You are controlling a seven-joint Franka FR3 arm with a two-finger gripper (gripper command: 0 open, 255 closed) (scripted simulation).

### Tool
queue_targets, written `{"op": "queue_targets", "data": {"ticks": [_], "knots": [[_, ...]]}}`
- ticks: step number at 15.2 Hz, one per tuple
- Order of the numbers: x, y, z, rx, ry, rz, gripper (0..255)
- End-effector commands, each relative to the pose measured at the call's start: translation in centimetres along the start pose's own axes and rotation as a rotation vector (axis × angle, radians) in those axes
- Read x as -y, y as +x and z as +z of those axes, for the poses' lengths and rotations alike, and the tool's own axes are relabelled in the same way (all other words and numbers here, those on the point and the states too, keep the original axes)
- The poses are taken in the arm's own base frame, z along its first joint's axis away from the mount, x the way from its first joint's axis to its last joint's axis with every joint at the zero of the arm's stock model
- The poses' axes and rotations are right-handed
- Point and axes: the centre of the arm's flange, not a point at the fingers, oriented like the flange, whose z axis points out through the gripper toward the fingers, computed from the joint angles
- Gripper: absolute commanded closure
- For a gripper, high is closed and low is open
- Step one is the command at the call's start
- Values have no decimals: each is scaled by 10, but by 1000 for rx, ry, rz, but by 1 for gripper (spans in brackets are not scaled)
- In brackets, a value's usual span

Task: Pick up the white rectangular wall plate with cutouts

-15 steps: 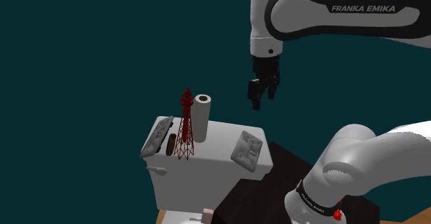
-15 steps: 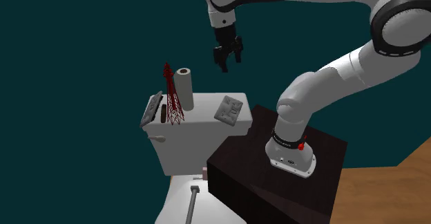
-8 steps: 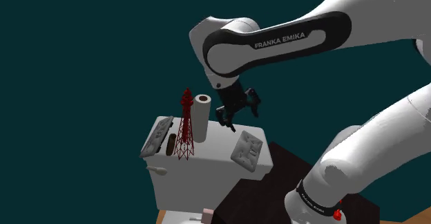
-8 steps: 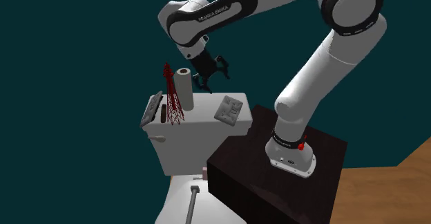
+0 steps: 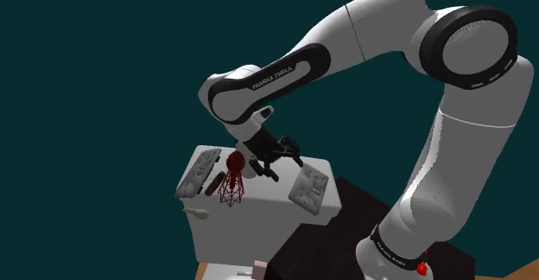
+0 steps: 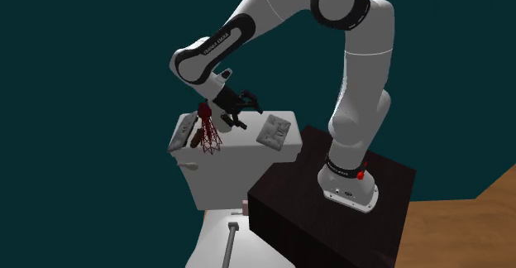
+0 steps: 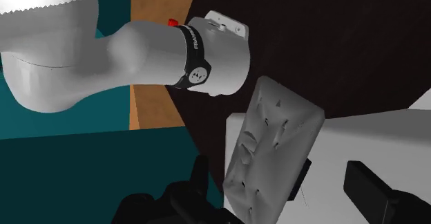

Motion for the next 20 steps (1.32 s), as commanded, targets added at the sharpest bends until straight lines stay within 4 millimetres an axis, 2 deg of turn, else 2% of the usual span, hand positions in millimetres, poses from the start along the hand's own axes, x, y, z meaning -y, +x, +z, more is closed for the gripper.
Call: {"op": "queue_targets", "data": {"ticks": [1, 7, 9, 10, 20], "knots": [[27, 9, 26, 39, -78, 25, 0], [54, 14, 48, 39, -78, 25, 0], [54, 14, 48, 39, -78, 25, 0], [54, 13, 47, 39, -78, 25, 255], [50, 13, 44, 39, -78, 25, 255]]}}
